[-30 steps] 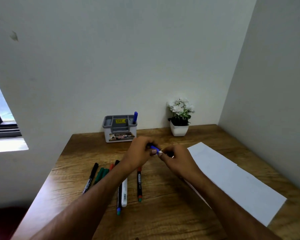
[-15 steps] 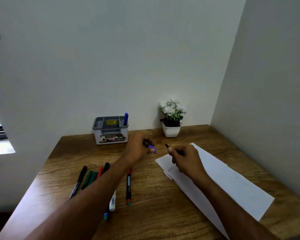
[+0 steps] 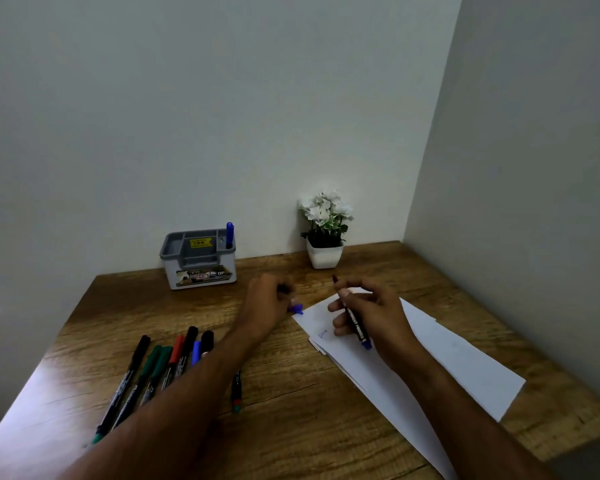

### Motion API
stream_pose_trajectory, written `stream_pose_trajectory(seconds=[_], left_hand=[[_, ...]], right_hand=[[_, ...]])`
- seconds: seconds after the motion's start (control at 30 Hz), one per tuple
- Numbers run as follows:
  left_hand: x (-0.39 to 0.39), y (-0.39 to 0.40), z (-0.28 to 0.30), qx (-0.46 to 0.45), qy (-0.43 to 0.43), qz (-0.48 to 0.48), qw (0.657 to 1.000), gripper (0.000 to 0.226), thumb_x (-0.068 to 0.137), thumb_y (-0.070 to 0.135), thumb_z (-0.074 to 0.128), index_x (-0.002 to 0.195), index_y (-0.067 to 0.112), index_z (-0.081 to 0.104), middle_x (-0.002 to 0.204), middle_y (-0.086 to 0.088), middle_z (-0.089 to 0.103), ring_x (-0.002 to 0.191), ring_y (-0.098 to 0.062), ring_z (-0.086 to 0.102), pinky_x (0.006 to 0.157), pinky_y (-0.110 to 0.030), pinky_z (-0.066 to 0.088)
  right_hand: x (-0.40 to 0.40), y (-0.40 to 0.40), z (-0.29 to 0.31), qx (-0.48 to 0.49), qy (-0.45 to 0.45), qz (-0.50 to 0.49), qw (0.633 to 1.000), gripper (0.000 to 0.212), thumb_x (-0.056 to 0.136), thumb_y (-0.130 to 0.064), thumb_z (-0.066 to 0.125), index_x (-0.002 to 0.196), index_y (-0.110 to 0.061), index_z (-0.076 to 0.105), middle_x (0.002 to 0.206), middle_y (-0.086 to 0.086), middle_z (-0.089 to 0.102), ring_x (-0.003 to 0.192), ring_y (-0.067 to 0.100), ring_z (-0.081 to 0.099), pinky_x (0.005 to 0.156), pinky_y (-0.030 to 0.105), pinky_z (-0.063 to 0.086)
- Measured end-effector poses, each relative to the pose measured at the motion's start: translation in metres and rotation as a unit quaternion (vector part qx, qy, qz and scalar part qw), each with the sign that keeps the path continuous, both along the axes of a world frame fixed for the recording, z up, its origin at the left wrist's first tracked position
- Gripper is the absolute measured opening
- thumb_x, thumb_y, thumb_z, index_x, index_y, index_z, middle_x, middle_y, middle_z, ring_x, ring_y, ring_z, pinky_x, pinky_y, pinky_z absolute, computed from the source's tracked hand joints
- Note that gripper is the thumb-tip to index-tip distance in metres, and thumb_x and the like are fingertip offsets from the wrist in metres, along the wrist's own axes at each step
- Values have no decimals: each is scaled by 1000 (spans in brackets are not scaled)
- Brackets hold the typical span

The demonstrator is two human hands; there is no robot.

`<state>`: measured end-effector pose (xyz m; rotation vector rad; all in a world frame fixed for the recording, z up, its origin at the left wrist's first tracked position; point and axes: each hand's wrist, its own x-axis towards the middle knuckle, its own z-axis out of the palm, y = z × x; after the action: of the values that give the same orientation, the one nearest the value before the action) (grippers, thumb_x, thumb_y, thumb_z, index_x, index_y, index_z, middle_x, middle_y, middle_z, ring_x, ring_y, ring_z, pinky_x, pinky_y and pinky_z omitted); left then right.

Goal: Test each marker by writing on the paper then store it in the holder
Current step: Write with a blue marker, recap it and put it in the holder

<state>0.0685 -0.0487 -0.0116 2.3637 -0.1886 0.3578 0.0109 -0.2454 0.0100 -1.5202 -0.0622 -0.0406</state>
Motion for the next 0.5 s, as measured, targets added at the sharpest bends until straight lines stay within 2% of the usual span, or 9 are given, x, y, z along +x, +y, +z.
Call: stream_pose_trajectory(seconds=[0.1, 0.2, 0.27, 0.37, 0.43, 0.5], left_hand=[[-19, -15, 6, -20, -30, 13, 999, 32, 83, 2, 67, 114, 12, 70, 112, -1, 70, 95, -5, 60, 76, -7, 43], [-48, -36, 6, -9, 0, -13, 1000, 36, 89, 18, 64, 125, 16, 62, 121, 1, 63, 101, -9, 56, 81, -17, 43], [-65, -47, 0, 20, 27, -34, 999, 46, 93, 36, 60, 135, 20, 52, 134, 3, 54, 115, -11, 49, 91, -21, 40], [-80, -51, -12, 72, 73, -58, 993, 66, 95, 47, 53, 151, 20, 31, 157, 3, 30, 143, -14, 27, 114, -29, 24], [-84, -49, -17, 119, 76, -68, 988, 73, 96, 48, 48, 154, 15, 20, 162, -1, 17, 149, -15, 13, 118, -28, 12], [-85, -47, -20, 132, 72, -80, 985, 75, 96, 47, 47, 154, 12, 16, 163, -4, 11, 150, -15, 7, 118, -27, 7]], right_hand=[[7, -10, 1, 132, 29, 12, 991, 30, 105, -3, 42, 118, -7, 70, 98, 22, 75, 73, 25, 72, 65, 36, 62], [9, -21, -3, 216, 14, 13, 976, 35, 100, 11, 44, 120, -6, 67, 103, 21, 75, 90, 26, 75, 73, 32, 63], [6, -25, -5, 179, -9, -5, 984, 30, 97, 9, 52, 119, -6, 66, 103, 21, 75, 92, 28, 75, 74, 31, 62], [-1, -24, -9, 59, -22, -60, 996, 20, 96, -8, 64, 115, -9, 71, 92, 17, 77, 76, 27, 74, 61, 32, 60], [-2, -23, -12, -3, -36, -83, 996, 19, 93, -18, 71, 110, -9, 73, 86, 13, 77, 66, 24, 71, 55, 31, 58], [-3, -21, -15, -68, -52, -90, 992, 19, 89, -21, 76, 102, -8, 74, 83, 9, 77, 63, 22, 71, 54, 31, 58]])
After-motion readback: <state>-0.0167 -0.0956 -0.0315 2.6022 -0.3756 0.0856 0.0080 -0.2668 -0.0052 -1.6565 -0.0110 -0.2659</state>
